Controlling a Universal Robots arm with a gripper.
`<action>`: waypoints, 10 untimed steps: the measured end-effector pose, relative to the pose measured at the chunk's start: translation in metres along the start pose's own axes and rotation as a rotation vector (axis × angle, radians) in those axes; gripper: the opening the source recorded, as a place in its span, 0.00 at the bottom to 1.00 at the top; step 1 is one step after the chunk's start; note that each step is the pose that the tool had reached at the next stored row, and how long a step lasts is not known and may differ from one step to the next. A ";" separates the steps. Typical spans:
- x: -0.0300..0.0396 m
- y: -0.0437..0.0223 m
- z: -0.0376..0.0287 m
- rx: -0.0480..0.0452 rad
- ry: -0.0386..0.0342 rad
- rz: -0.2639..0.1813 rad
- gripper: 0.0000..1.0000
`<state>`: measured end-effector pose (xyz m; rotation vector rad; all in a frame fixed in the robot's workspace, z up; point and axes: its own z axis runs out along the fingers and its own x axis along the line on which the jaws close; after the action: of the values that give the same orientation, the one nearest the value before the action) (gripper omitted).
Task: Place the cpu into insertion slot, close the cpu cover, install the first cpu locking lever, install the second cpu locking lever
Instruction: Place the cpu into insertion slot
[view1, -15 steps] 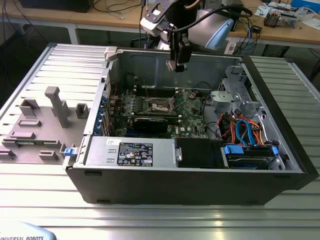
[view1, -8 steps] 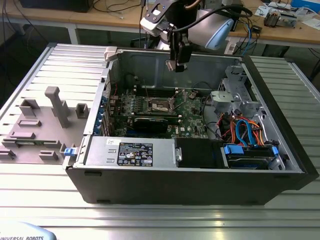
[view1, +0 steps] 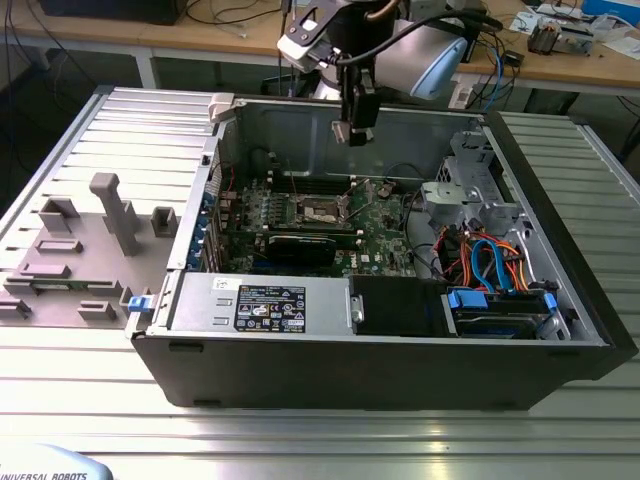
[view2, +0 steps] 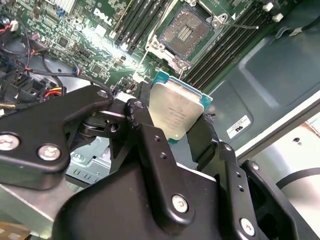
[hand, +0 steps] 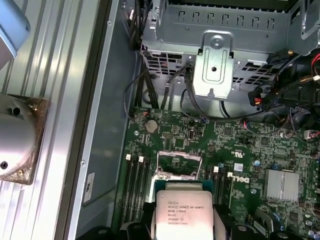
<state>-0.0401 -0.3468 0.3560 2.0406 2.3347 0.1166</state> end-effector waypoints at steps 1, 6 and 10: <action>-0.0001 -0.0001 0.0015 0.0030 0.0005 0.000 0.54; -0.0003 -0.0009 0.0120 0.0023 -0.0093 0.116 0.54; -0.0003 -0.0010 0.0127 0.0020 -0.0101 0.127 0.54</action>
<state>-0.0400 -0.3468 0.3433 2.1846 2.1991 0.1075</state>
